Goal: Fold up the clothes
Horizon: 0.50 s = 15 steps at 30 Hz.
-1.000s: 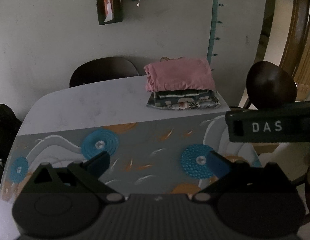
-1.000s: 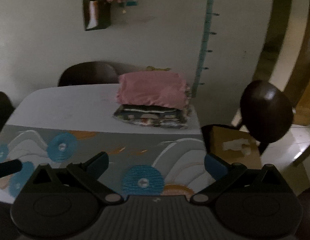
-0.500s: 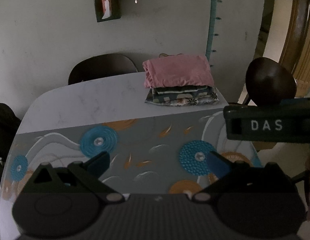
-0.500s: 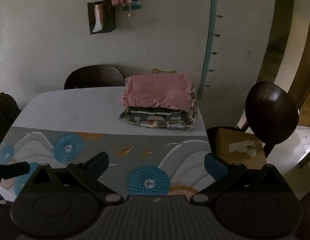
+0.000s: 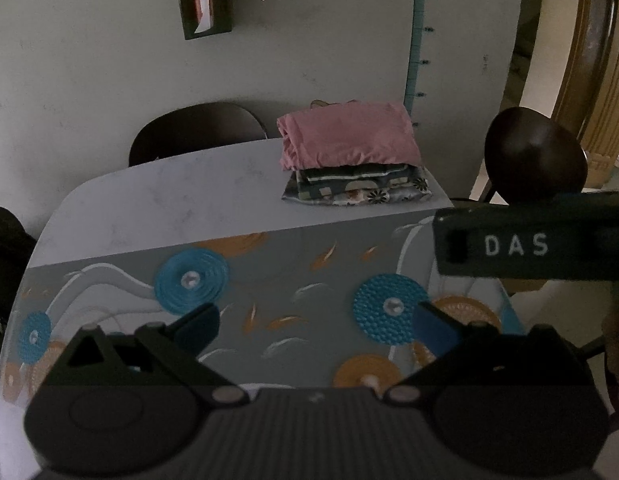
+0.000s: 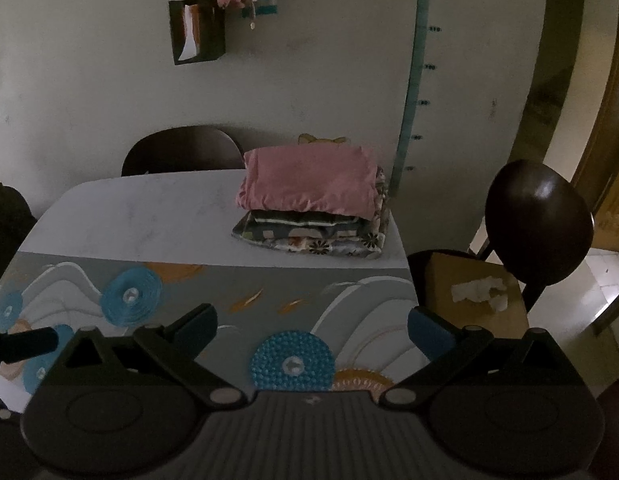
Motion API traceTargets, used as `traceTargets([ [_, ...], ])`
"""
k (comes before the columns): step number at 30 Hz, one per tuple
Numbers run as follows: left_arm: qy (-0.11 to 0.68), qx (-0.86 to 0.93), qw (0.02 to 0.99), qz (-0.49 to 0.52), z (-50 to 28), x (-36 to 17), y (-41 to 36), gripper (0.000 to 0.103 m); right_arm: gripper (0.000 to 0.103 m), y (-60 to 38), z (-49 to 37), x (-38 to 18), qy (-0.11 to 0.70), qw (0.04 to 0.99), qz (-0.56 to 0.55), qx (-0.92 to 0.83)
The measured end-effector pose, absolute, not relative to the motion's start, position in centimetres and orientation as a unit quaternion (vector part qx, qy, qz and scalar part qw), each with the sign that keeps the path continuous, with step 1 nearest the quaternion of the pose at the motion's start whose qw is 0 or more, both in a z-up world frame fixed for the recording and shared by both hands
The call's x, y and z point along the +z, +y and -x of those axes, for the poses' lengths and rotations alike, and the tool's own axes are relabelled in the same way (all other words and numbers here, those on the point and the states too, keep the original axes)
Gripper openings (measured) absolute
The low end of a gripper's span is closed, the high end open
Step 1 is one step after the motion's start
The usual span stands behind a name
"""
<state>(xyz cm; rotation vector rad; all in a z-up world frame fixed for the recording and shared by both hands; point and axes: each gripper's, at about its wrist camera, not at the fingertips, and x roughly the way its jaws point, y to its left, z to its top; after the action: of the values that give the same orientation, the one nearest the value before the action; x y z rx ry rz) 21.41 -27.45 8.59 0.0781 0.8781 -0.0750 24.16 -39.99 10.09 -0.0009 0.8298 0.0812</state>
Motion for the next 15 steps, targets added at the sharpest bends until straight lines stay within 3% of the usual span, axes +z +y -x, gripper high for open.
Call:
traceTargets([
  [15,0.422,-0.041,0.905,-0.028,-21.22,8.53,-27.28,0.103,0.094,-39.83,-24.22,9.84,0.407,0.913,0.004,0.033],
])
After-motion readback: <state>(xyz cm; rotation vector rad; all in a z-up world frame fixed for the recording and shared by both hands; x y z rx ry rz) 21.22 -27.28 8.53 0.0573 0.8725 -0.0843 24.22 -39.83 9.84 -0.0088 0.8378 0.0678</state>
